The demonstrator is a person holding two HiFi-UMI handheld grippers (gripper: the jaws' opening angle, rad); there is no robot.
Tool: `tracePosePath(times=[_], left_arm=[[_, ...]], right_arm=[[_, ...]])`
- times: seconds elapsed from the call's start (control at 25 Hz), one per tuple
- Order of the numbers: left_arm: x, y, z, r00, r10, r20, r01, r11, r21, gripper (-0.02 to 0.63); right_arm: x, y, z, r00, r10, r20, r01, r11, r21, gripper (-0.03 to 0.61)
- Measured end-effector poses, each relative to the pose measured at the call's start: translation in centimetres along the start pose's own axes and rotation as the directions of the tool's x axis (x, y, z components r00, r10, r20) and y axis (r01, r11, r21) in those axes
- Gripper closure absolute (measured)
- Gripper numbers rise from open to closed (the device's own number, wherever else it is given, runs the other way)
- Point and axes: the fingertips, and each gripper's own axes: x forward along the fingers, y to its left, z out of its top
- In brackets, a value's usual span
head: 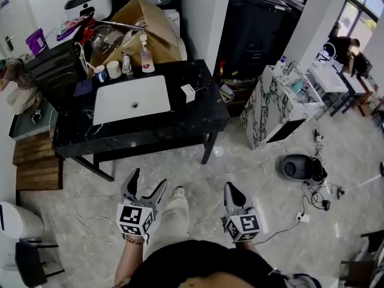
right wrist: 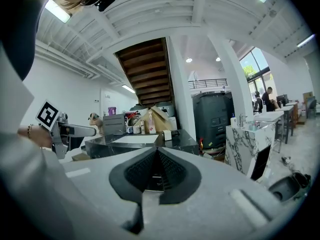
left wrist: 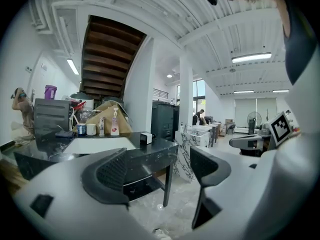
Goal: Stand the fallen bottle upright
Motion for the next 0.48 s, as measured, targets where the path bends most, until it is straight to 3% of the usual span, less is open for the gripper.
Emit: tracePosePath(times=[0.48], left_arm=[[11.7, 5.1, 1.7, 0.995, -0.071, -0.069, 0.068, 0.997, -0.034, 0.241]], right_arm=[[10.9, -4.3, 4.2, 0.998, -0.054, 0.014, 0.055, 0.998, -0.016, 0.574]])
